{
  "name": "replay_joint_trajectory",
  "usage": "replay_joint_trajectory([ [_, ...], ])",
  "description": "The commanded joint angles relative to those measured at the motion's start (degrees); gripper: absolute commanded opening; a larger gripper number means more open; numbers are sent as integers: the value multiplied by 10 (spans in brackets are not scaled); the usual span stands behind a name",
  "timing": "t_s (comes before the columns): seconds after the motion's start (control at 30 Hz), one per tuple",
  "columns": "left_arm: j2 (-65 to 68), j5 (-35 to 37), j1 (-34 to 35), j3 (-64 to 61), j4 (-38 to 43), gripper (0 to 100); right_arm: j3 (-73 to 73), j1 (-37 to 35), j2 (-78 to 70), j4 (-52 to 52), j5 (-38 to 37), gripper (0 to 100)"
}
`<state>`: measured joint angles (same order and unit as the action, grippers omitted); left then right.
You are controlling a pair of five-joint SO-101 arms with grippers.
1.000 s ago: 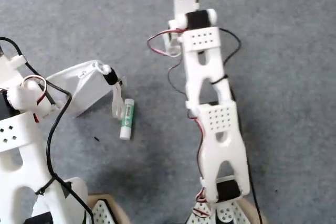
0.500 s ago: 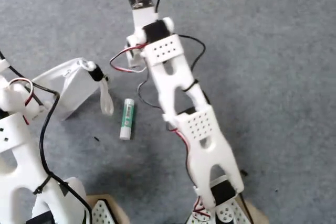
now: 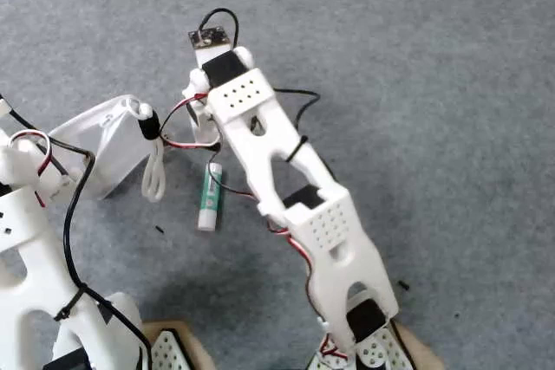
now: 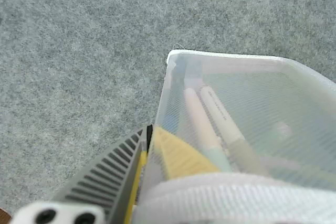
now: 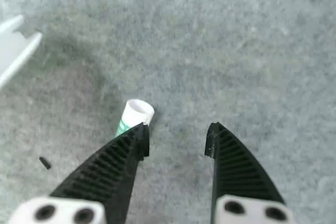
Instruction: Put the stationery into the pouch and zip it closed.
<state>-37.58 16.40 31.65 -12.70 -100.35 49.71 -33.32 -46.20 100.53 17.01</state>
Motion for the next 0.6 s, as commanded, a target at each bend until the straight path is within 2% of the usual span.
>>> replay_joint_trajectory([
  [0.0, -3, 2, 10, 21, 5, 29, -34, -6, 39, -20, 8, 191],
  [0.33, -3, 2, 10, 21, 5, 29, -61, -16, 48, -15, 7, 191],
  [0.57, -2, 2, 10, 21, 5, 29, -80, -17, 145, 7, -14, 186],
])
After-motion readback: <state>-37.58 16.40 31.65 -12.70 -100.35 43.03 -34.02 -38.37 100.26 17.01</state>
